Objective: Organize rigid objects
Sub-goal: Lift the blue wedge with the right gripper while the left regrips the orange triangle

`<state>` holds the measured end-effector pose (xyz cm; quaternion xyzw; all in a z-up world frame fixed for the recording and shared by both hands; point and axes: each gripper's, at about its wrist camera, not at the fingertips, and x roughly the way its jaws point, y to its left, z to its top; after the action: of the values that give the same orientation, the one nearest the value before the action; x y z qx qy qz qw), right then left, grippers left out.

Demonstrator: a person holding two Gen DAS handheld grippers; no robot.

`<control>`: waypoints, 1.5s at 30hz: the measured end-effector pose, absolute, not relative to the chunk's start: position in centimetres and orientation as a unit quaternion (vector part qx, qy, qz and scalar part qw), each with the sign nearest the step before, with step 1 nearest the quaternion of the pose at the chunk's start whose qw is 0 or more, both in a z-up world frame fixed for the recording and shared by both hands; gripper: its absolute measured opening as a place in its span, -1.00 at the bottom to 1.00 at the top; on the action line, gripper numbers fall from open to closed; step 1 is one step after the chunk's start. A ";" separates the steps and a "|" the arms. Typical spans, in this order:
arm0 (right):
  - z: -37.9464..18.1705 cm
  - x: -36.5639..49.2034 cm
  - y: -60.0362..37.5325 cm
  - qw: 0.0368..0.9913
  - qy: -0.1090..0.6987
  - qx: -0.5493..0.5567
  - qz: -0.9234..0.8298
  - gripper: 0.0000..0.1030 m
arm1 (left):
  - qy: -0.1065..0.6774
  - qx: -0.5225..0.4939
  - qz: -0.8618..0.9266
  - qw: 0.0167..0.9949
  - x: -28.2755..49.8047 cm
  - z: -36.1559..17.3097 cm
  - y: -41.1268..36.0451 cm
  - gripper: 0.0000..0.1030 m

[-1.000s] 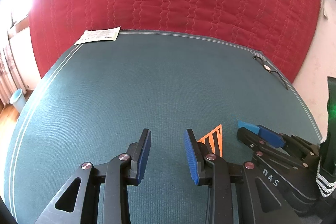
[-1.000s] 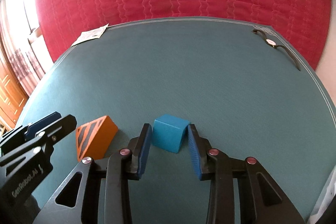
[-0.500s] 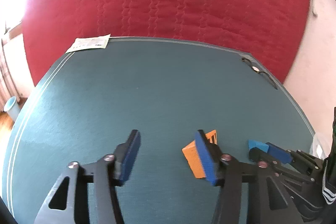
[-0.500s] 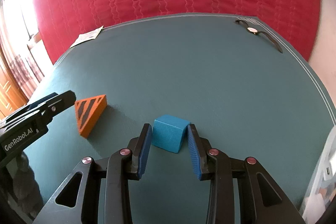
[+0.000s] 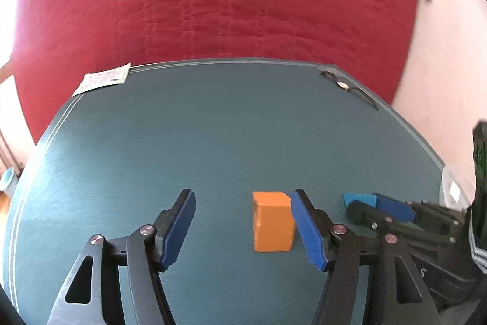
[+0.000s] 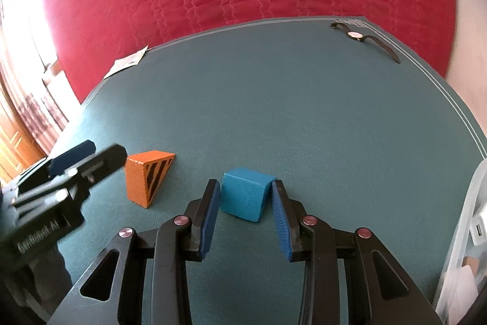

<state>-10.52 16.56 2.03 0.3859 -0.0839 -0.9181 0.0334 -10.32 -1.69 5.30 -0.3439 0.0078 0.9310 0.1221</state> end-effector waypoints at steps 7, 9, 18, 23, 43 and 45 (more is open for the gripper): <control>2.0 -10.4 16.7 0.034 -0.089 0.384 -0.919 -0.30 | 0.043 -0.359 0.923 0.129 -10.6 4.3 0.1 0.16; 2.0 -10.4 16.7 0.035 -0.089 0.383 -0.919 -0.30 | 0.047 -0.372 0.918 0.129 -11.0 4.0 0.4 -0.07; 2.0 -10.3 16.8 0.036 -0.089 0.382 -0.919 -0.30 | 0.035 -0.379 0.916 0.128 -11.0 3.7 0.1 -0.39; 2.3 -10.0 16.8 0.039 -0.092 0.370 -0.924 -0.33 | 0.032 -0.370 0.921 0.118 -10.7 3.9 -0.1 -0.39; 1.8 -10.9 15.4 0.031 -0.053 0.391 -0.918 -0.31 | 0.030 -0.366 0.924 0.104 -10.6 3.8 -0.4 -0.39; 1.8 -10.8 15.6 0.035 -0.057 0.390 -0.918 -0.32 | 0.029 -0.366 0.924 0.103 -10.6 3.9 -0.4 -0.39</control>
<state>-10.82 15.62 1.81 0.3898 -0.0572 -0.9185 0.0354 -10.57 -0.37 3.87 -0.3662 0.0289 0.9244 0.1029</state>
